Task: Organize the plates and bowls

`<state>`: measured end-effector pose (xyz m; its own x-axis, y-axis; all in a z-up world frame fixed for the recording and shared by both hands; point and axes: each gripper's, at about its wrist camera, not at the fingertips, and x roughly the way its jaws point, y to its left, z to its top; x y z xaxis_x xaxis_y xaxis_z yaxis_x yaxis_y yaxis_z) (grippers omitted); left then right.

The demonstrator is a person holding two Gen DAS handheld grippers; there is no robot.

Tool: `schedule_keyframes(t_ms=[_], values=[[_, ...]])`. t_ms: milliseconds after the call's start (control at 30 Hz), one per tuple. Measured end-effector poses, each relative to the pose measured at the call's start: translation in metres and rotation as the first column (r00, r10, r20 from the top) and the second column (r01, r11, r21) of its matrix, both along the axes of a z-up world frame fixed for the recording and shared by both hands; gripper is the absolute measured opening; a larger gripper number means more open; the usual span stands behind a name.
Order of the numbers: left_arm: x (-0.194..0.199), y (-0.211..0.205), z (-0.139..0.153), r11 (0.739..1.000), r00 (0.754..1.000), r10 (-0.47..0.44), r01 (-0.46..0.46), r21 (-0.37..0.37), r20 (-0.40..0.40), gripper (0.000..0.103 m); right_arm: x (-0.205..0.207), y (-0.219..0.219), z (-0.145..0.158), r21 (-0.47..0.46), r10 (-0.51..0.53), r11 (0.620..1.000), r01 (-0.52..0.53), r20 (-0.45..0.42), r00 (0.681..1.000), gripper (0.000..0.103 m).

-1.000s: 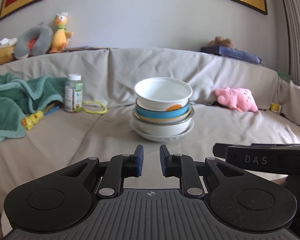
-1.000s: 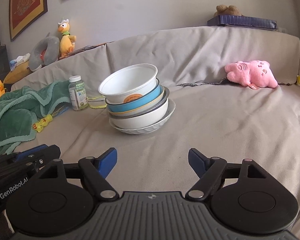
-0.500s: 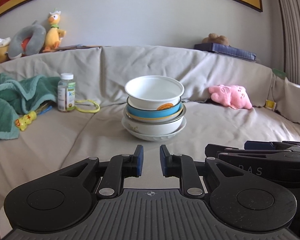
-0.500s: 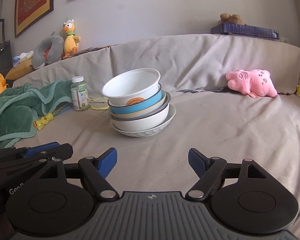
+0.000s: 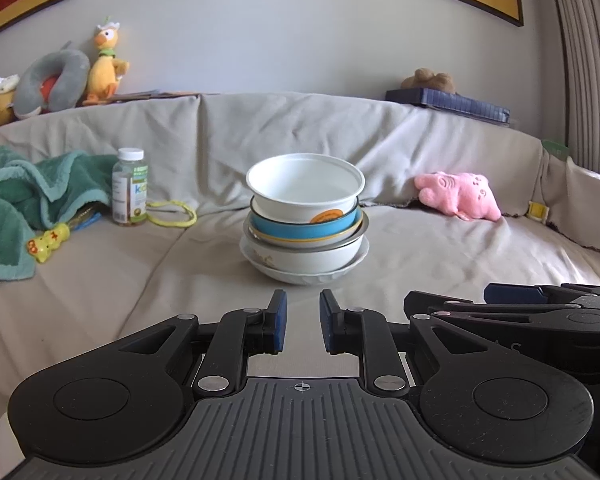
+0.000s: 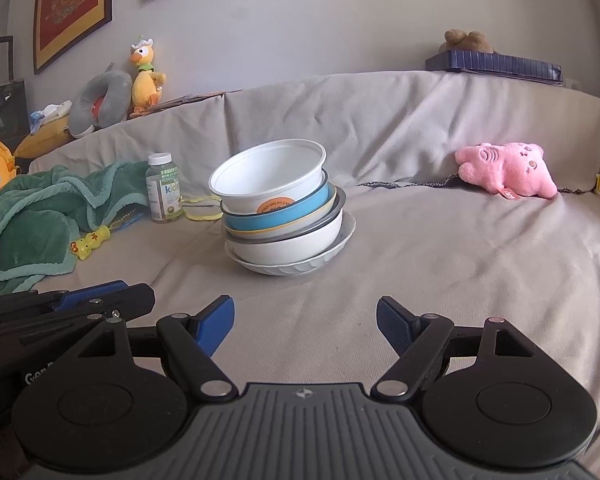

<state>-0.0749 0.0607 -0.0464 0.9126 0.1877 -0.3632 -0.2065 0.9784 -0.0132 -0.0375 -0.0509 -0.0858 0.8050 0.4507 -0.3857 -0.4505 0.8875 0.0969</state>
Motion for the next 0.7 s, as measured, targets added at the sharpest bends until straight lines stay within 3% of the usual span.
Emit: schedule_keyframes(t_ms=[700], values=[[-0.0032, -0.0039, 0.0010, 1.000, 1.000, 0.014, -0.014, -0.015, 0.000, 0.021, 0.0017, -0.0004, -0.0025, 0.000, 0.003, 1.000, -0.003, -0.011, 1.000, 0.079]])
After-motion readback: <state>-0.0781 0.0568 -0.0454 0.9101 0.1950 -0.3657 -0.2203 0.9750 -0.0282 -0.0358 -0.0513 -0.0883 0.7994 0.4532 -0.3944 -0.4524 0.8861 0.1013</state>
